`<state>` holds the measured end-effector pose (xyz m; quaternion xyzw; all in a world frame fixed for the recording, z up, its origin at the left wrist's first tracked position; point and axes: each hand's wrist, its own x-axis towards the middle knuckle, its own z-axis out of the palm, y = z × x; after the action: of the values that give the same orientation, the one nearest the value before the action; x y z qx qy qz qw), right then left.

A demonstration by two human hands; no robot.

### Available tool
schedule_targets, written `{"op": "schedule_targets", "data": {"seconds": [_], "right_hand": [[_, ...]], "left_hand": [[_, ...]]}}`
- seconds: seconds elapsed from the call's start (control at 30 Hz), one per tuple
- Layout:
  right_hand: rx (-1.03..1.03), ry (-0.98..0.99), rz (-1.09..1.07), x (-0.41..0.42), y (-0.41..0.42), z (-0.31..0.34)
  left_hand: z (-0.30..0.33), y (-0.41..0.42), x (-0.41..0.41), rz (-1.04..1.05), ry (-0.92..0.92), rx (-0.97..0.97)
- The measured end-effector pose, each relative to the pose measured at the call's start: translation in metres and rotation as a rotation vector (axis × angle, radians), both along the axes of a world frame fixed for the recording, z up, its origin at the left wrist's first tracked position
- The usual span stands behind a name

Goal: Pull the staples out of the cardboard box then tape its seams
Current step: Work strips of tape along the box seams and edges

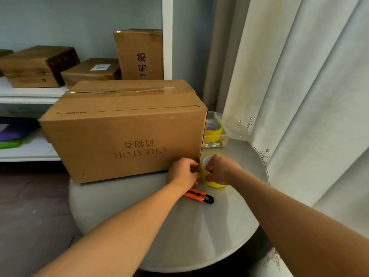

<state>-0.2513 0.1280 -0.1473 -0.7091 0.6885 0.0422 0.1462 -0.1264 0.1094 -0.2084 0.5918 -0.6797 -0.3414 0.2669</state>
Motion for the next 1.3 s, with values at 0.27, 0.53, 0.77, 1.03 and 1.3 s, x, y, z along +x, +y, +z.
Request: {"op": "schedule_targets", "data": {"seconds": [0.27,0.53,0.77,1.03,1.3], "right_hand": [[-0.015,0.012,-0.016,0.001,-0.005,-0.004],[-0.120,0.041,-0.071,0.005,-0.006,-0.012],[-0.081,0.025,0.109,-0.011,-0.002,-0.020],[-0.029,0.126,0.021,0.003,-0.011,-0.017],[-0.342,0.215,0.213,0.034,0.012,0.014]], "left_hand": [[0.002,0.000,0.004,-0.014,-0.023,-0.069],[0.001,0.011,0.022,-0.111,-0.022,-0.136],[0.000,0.001,0.039,-0.110,0.031,-0.143],[-0.005,0.011,0.049,-0.183,0.049,-0.200],[-0.012,-0.001,0.057,-0.177,0.252,-0.001]]}}
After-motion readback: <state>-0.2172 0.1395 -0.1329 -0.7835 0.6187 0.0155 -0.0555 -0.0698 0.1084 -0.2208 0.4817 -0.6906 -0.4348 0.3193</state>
